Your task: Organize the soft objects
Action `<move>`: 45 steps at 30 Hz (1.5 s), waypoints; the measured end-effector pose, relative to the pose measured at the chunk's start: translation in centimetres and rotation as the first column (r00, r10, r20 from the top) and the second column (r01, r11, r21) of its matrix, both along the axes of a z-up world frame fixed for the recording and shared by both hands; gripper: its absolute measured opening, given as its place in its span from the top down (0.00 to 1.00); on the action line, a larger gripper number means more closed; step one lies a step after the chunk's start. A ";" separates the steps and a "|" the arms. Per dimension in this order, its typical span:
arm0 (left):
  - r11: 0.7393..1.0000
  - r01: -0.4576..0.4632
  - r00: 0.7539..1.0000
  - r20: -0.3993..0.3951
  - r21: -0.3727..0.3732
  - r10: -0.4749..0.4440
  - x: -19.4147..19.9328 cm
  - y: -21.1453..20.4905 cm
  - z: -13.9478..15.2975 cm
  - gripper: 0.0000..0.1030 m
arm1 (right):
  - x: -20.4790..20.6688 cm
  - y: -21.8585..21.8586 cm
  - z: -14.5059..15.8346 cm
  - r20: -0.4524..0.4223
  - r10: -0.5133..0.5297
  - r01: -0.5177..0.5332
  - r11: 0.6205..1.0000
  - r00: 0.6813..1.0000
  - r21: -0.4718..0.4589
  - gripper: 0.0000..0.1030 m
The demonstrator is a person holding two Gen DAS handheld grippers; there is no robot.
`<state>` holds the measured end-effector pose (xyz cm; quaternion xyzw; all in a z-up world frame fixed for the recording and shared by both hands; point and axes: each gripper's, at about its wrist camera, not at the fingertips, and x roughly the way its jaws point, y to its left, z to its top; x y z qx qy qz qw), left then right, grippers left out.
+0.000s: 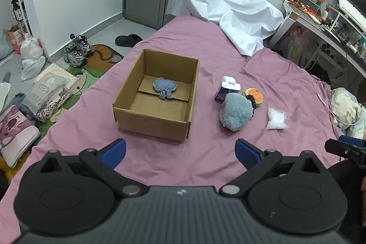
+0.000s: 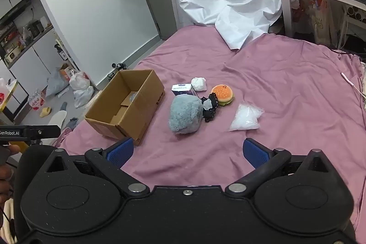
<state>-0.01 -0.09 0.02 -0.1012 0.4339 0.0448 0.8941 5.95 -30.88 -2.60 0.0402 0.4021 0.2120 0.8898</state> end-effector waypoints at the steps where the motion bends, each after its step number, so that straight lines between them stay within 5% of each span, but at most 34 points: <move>1: 1.000 0.006 1.000 0.000 0.002 -0.006 0.0 -0.1 0.0 0.02 | 0.0 0.0 0.0 0.004 0.004 -0.004 1.000 1.000 0.014 0.00; 45: 1.000 0.022 1.000 0.019 0.007 -0.022 -0.4 -0.9 0.9 0.02 | -0.3 0.2 0.2 0.015 -0.008 0.008 1.000 1.000 -0.016 0.00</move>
